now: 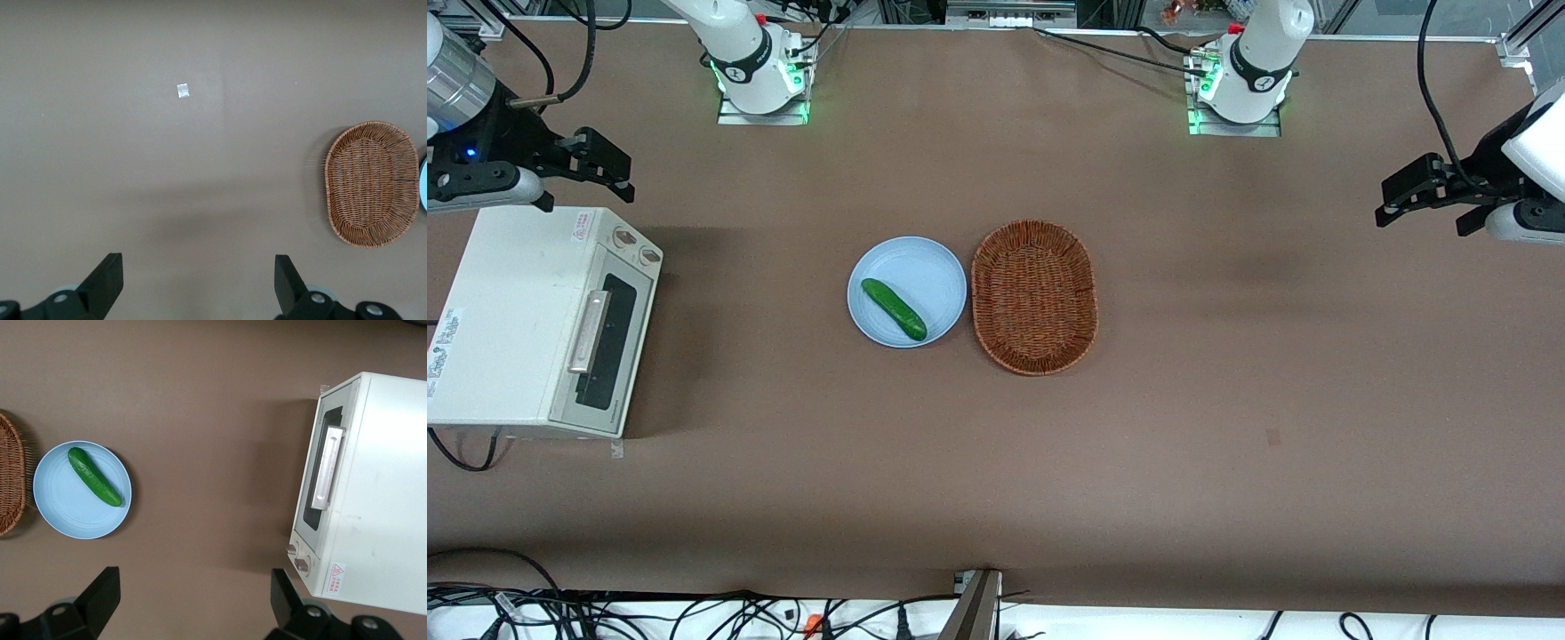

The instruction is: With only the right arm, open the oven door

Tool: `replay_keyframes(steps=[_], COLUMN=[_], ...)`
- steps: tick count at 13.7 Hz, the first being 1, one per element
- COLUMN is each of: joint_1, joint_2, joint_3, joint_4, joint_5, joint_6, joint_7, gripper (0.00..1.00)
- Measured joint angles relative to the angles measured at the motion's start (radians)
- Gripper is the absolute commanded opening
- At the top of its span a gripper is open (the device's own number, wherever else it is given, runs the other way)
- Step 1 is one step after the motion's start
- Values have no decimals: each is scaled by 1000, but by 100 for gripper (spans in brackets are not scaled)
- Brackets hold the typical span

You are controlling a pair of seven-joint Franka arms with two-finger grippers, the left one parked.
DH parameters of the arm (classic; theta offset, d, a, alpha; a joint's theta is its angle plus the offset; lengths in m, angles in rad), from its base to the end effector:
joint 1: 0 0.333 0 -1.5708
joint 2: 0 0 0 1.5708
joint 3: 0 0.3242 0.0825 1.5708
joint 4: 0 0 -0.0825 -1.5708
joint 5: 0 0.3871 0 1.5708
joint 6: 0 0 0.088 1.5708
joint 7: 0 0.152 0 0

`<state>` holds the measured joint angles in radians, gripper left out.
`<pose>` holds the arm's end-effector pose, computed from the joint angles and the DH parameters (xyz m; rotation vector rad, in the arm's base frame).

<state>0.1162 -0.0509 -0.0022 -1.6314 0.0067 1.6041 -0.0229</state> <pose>0.5417 0.0630 0.5898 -3.1262 -0.2141 -0.0365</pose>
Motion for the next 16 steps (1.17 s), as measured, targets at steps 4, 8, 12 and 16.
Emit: replay_keyframes(steps=[4, 8, 12, 16], joint_1=[-1, -5, -20, -25], joint_2=[-4, -3, 2, 3], joint_3=[1, 1, -3, -5], joint_4=[4, 4, -3, -6], joint_5=[0, -1, -1, -1], joint_6=[-2, -6, -8, -8], joint_7=[-1, -9, -43, -56], gripper=[100, 100, 100, 100])
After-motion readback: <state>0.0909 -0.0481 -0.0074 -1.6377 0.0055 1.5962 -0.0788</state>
